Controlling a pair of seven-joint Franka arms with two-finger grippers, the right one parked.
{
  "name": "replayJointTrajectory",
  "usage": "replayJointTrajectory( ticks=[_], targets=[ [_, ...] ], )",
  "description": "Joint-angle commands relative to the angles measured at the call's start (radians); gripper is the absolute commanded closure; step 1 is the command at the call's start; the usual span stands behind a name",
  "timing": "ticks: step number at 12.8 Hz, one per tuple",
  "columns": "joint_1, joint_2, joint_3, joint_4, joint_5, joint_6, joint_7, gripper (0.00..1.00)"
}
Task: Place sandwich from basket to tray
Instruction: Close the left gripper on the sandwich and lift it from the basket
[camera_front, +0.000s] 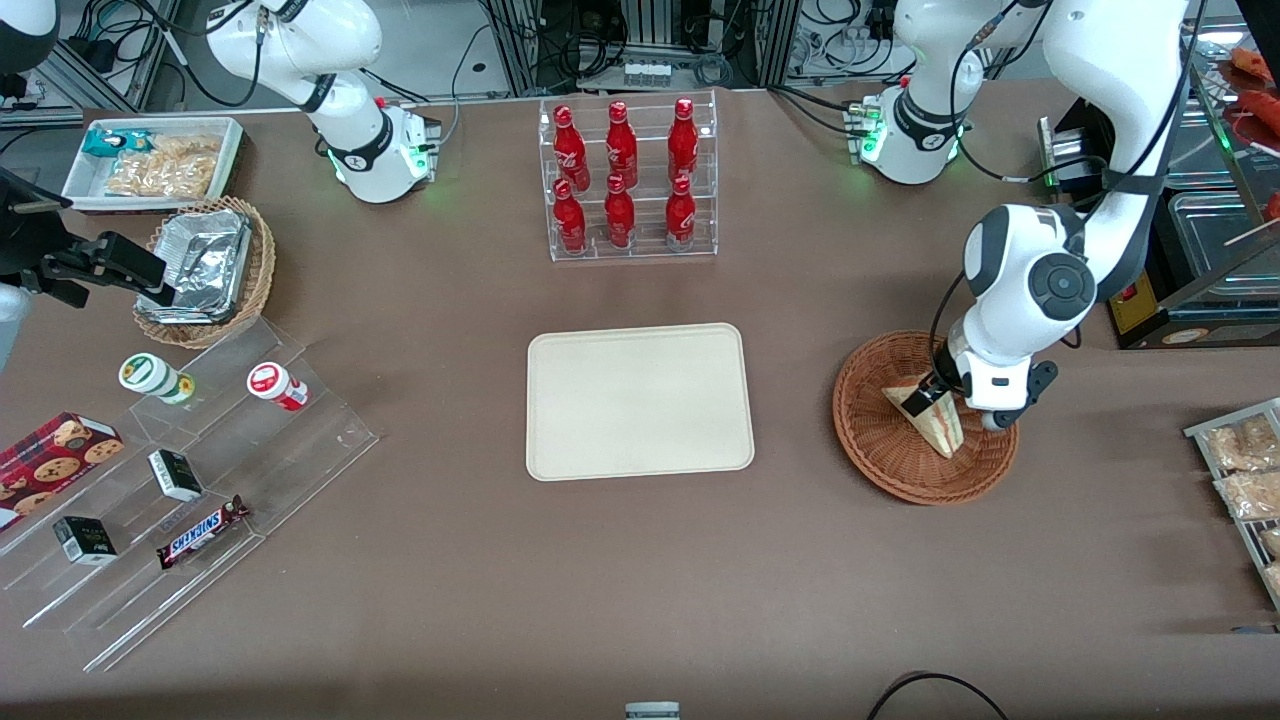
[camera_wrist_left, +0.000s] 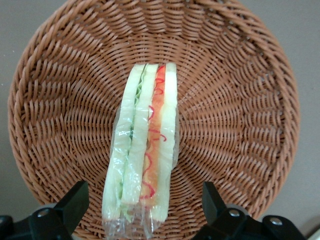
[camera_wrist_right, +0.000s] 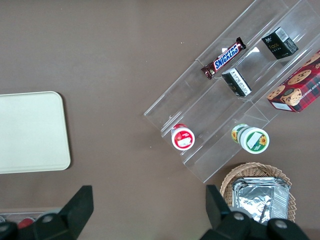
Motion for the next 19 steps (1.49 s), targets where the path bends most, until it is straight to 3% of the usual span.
replayJointTrajectory(
  ticks=[1,4,5,9,12,15,19],
  targets=[
    [0.0,0.023,-0.001,0.002,0.009,0.017,-0.014,0.15],
    [0.001,0.024,0.0,0.002,0.01,0.014,-0.007,0.81],
    [0.001,0.023,0.0,0.005,0.01,0.008,-0.004,0.88],
    [0.001,0.009,0.001,0.045,0.012,-0.047,0.05,0.93],
    [-0.017,0.006,-0.007,0.166,0.044,-0.247,0.133,0.95],
    [-0.072,0.007,-0.01,0.231,0.046,-0.354,0.258,0.95],
    [-0.227,0.065,-0.01,0.319,0.043,-0.355,0.245,0.96]
  ],
)
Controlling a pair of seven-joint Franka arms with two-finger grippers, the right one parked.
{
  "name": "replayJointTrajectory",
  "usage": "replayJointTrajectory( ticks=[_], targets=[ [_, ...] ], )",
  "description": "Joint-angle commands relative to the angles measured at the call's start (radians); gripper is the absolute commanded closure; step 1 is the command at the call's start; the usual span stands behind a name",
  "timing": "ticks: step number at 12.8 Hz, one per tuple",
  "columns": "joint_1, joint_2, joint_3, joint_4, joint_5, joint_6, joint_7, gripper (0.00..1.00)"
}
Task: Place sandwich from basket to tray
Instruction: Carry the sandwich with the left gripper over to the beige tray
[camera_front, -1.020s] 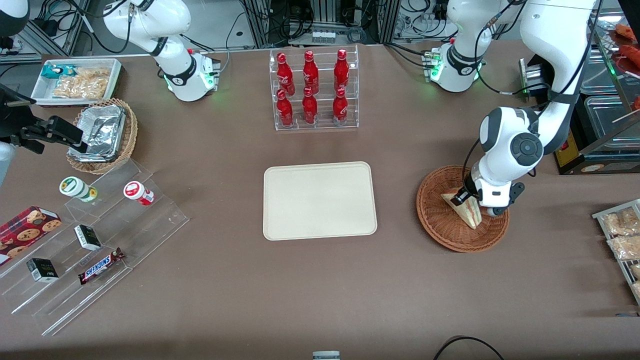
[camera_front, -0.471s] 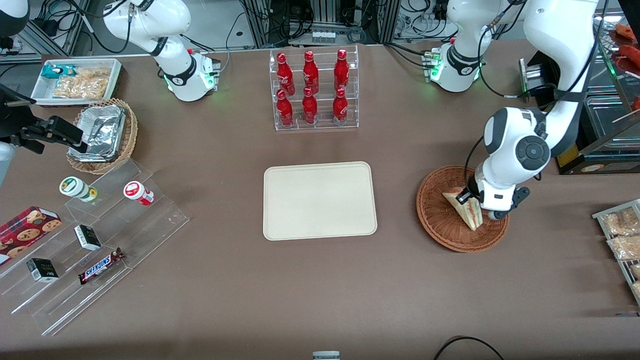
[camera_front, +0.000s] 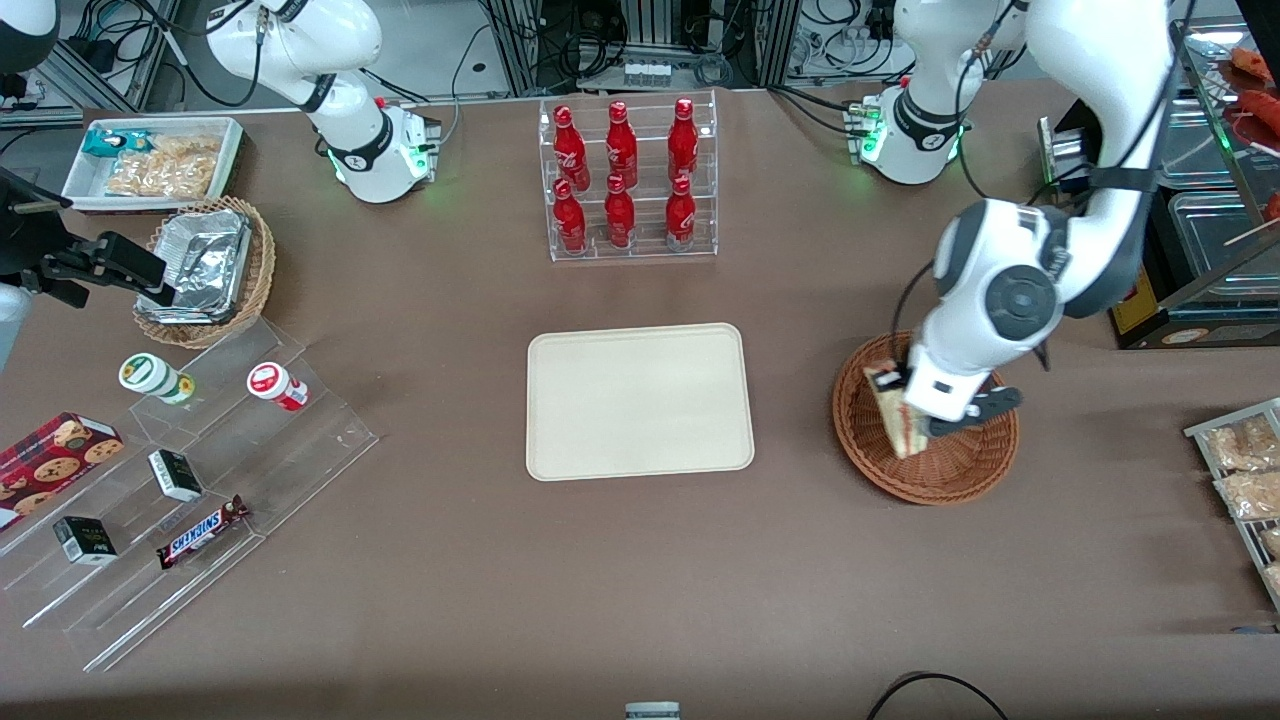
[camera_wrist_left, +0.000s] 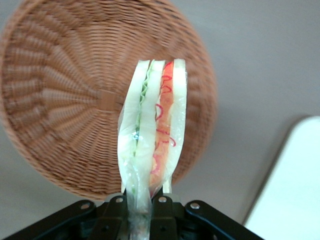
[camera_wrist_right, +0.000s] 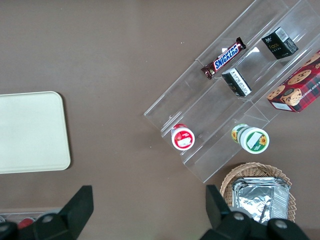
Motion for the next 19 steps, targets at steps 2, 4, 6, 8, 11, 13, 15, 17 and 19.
replayJointTrajectory(
  ticks=[2,4,6,8,11,13,15,17,19],
  targets=[
    [-0.155,0.09,0.006,0.125,0.004,-0.022,-0.061,0.96],
    [-0.224,0.152,0.006,0.193,0.004,-0.022,-0.14,0.96],
    [-0.29,0.227,0.004,0.282,0.003,-0.021,-0.2,0.96],
    [-0.343,0.307,0.004,0.366,-0.002,-0.021,-0.254,0.97],
    [-0.406,0.397,0.004,0.475,-0.004,-0.021,-0.32,0.97],
    [-0.449,0.425,0.004,0.504,-0.004,-0.016,-0.351,0.97],
    [-0.468,0.469,0.001,0.552,-0.005,-0.012,-0.374,0.97],
    [-0.486,0.493,-0.008,0.566,-0.005,-0.007,-0.383,0.97],
    [-0.488,0.523,-0.028,0.589,-0.005,0.017,-0.386,0.97]
  ],
)
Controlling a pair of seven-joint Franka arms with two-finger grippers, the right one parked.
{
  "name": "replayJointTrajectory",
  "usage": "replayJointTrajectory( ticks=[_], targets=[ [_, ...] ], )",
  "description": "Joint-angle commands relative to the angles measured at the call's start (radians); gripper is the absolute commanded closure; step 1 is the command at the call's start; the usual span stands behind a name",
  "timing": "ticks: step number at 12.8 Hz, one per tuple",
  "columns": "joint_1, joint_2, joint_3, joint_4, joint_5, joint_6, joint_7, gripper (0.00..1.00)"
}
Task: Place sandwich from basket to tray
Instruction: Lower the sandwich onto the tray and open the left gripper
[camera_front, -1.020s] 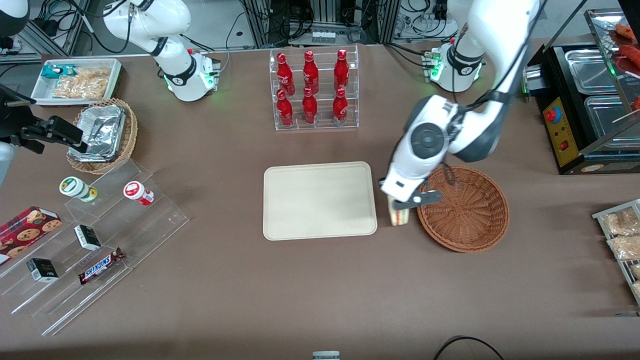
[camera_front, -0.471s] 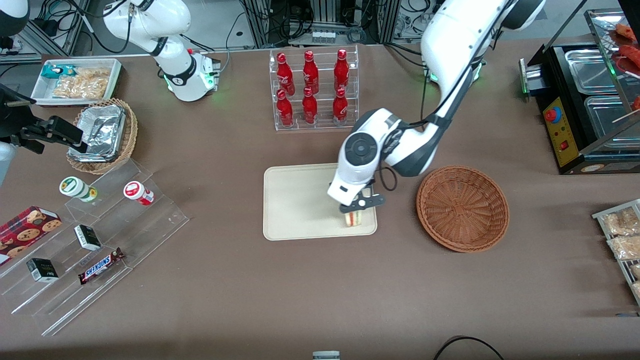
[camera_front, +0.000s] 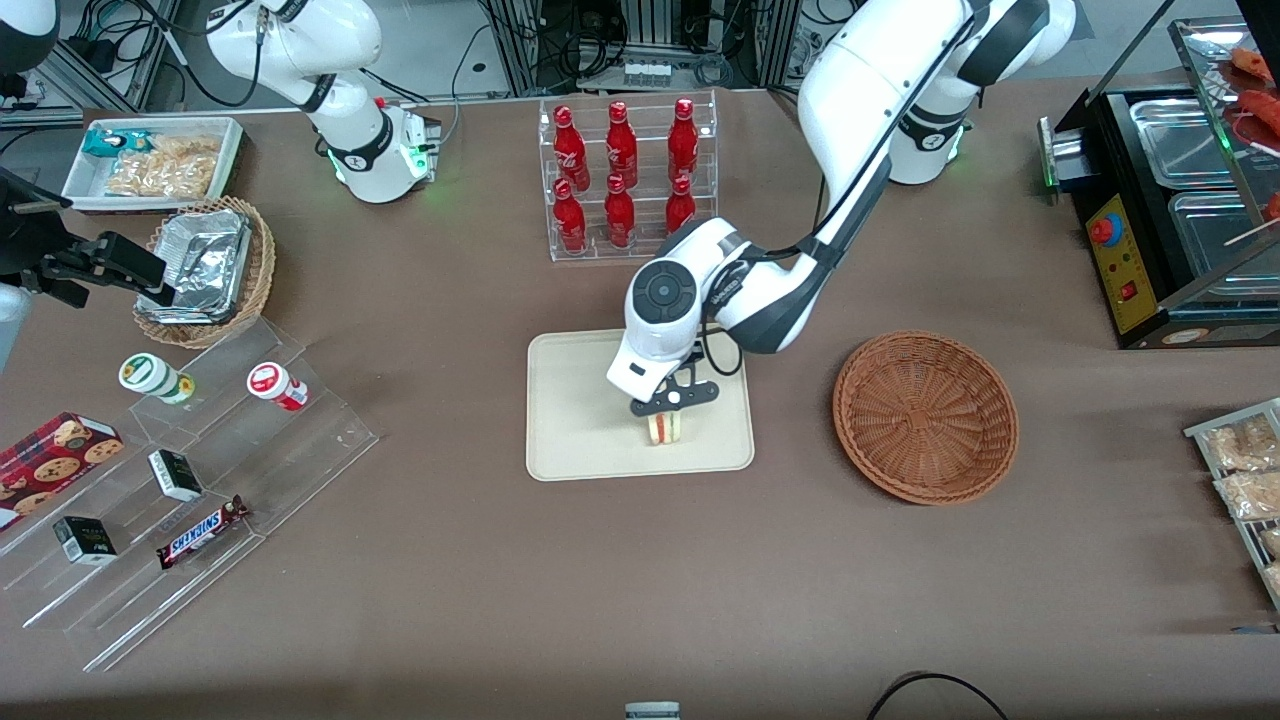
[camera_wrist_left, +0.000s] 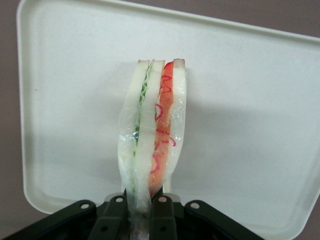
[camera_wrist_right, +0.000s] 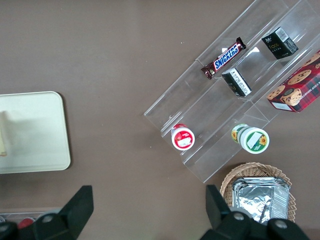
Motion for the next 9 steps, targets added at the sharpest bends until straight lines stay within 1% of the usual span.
replayJointTrajectory(
  ticks=[1,3,4,6,9],
  targets=[
    [-0.008,0.048,-0.016,0.058,-0.003,0.021,-0.03,0.97],
    [-0.008,0.056,-0.017,0.058,-0.003,0.041,-0.036,0.95],
    [-0.006,0.056,-0.017,0.056,-0.003,0.041,-0.033,0.84],
    [-0.005,0.053,-0.017,0.056,-0.005,0.041,-0.033,0.0],
    [-0.005,0.036,-0.016,0.058,-0.016,0.034,-0.036,0.0]
  ],
)
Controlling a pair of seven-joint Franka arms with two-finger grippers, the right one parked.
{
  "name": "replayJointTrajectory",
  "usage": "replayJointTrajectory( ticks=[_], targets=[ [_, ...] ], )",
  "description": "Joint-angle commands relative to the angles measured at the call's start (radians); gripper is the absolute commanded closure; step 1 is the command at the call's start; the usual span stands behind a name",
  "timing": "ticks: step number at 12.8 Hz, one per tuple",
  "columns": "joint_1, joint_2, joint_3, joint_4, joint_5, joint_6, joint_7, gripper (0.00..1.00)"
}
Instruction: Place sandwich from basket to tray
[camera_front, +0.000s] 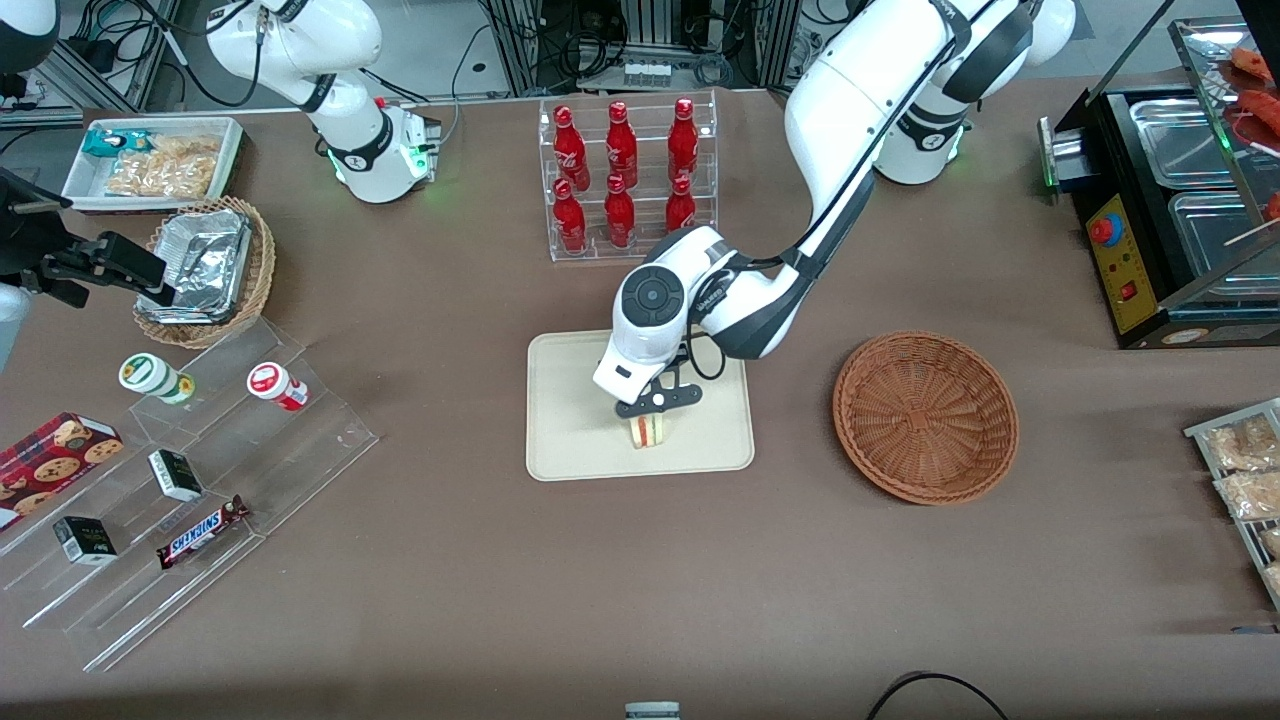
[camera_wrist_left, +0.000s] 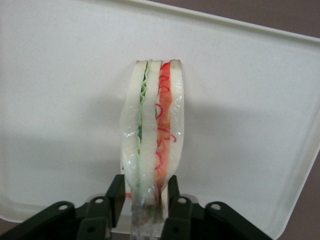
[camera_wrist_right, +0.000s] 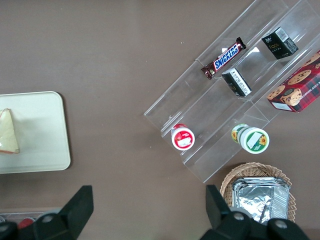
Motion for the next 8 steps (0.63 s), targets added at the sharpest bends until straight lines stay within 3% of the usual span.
replayJointTrajectory(
  ticks=[1,6,8],
  targets=[
    [-0.003,-0.034,0.0,0.021,-0.009,-0.02,-0.018,0.0],
    [0.023,-0.158,0.02,0.009,0.008,-0.187,0.002,0.0],
    [0.051,-0.194,0.055,-0.005,0.014,-0.285,0.106,0.0]
  ],
)
